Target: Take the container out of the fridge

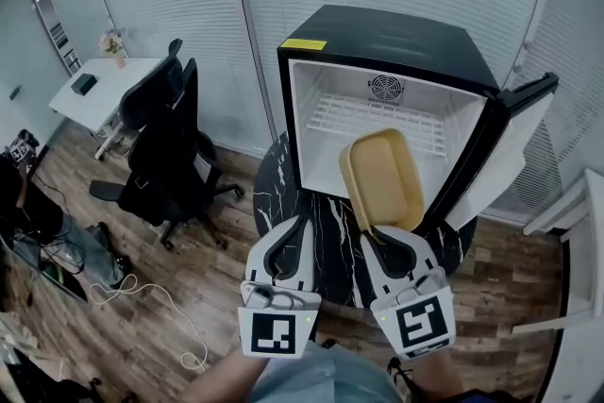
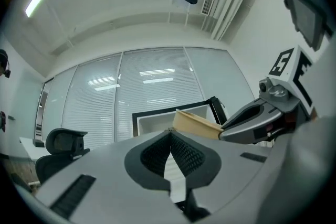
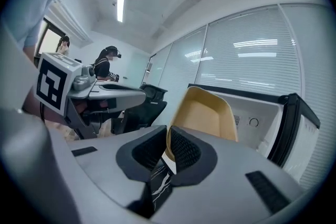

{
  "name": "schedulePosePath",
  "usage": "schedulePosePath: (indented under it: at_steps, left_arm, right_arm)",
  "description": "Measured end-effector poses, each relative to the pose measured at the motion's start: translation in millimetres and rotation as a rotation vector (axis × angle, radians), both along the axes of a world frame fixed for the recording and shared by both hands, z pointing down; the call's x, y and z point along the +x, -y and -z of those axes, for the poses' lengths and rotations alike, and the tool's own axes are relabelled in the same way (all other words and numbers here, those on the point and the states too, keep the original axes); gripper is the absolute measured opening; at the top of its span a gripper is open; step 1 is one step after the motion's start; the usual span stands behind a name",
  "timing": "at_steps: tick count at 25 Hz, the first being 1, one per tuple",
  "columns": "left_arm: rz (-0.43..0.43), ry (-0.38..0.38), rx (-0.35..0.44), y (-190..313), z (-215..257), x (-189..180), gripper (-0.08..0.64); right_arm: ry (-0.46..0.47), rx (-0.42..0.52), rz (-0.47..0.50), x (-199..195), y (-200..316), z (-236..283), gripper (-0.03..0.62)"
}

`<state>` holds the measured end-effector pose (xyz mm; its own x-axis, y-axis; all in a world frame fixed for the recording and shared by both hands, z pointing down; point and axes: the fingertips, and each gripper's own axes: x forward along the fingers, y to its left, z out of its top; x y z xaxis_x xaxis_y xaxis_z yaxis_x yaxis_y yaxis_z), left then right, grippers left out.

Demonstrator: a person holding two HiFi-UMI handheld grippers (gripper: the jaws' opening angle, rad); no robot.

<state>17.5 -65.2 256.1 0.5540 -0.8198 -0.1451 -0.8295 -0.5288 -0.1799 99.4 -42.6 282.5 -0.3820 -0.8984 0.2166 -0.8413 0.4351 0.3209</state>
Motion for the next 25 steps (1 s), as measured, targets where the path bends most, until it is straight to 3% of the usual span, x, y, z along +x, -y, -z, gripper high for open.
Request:
schedulePosePath:
  at_steps: [10,25]
  left_arm:
    - [0.007,-0.011,0.050,-10,25,3,0.014]
    - [0.003,-0.035,0.036,-17,27,3,0.014]
  right_arm:
    - [-0.004,0.079,0.002,2,-9,28,0.040]
    - [0.009,0.103,0.010,-1,-15,33,0.035]
